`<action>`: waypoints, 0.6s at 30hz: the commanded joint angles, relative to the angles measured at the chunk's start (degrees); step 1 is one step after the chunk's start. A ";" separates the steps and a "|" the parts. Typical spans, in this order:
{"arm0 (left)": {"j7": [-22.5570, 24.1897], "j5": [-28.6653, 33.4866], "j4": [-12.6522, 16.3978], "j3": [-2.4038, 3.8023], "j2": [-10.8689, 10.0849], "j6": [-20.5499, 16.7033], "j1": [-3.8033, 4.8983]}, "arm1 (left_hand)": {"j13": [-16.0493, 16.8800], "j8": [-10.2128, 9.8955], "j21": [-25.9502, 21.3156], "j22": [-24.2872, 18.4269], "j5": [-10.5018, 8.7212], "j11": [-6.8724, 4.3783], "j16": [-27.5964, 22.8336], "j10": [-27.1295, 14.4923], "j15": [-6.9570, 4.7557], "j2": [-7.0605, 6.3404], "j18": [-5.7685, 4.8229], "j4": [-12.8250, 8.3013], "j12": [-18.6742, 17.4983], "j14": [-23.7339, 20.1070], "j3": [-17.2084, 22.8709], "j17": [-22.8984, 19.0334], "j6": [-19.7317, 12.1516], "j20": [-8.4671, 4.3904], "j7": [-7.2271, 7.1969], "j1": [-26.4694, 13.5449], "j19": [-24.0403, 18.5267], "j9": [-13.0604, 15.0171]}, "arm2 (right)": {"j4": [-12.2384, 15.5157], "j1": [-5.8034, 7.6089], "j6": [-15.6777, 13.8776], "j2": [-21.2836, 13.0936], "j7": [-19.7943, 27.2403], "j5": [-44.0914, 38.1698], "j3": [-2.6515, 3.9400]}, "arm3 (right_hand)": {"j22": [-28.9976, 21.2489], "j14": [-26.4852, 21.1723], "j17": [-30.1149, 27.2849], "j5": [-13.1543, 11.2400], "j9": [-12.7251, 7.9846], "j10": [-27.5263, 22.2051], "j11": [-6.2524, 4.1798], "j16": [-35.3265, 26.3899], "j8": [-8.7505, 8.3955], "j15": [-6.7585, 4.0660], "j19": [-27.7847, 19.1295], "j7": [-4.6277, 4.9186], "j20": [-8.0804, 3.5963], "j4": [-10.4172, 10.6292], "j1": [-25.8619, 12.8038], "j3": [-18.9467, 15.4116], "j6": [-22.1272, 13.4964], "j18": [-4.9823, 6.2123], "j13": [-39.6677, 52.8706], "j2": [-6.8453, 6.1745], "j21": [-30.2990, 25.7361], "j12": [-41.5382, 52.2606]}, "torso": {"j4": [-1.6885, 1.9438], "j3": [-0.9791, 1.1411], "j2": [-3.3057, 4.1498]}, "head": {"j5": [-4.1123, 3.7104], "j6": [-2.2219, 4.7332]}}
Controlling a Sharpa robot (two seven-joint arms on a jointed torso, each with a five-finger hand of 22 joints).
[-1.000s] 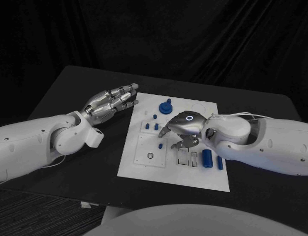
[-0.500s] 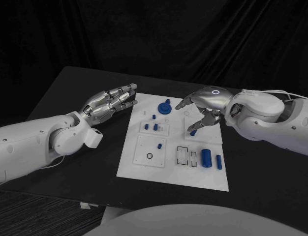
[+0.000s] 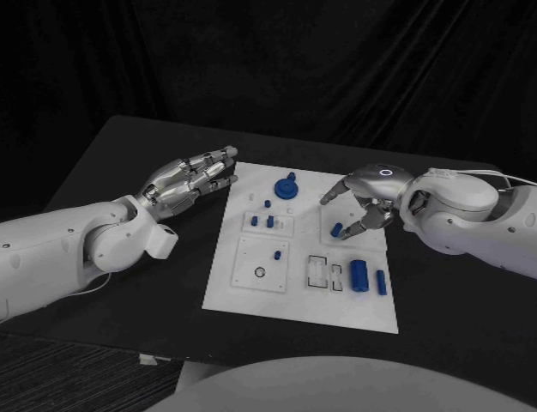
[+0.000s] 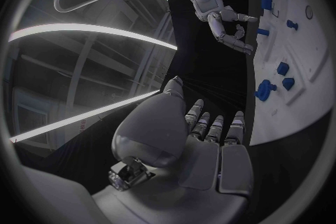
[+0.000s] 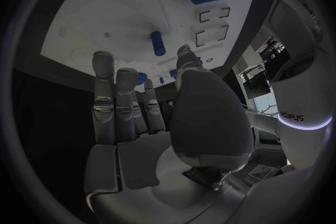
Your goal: Assemble the parts on the task board
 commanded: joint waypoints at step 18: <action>0.42 0.28 0.15 0.05 0.03 0.51 -0.29 | -0.06 0.39 0.01 0.16 0.55 0.01 -0.29 -0.39 0.55 0.32 0.60 -0.12 -0.12 -0.15 0.13 -0.03 0.22 0.58 0.06 0.18 0.04 0.04 | -3.65 -3.38 1.11 3.01 3.03 0.37 0.03 | 4.59 1.62 0.24 16.35 2.53 14.81 -0.81 1.91 2.50 -0.90 1.43 3.70 -0.82 -5.04 9.29 7.56 8.37 -1.44 1.25 7.86 6.32 3.68 | -0.04 0.01 -0.06 | 0.02 -0.01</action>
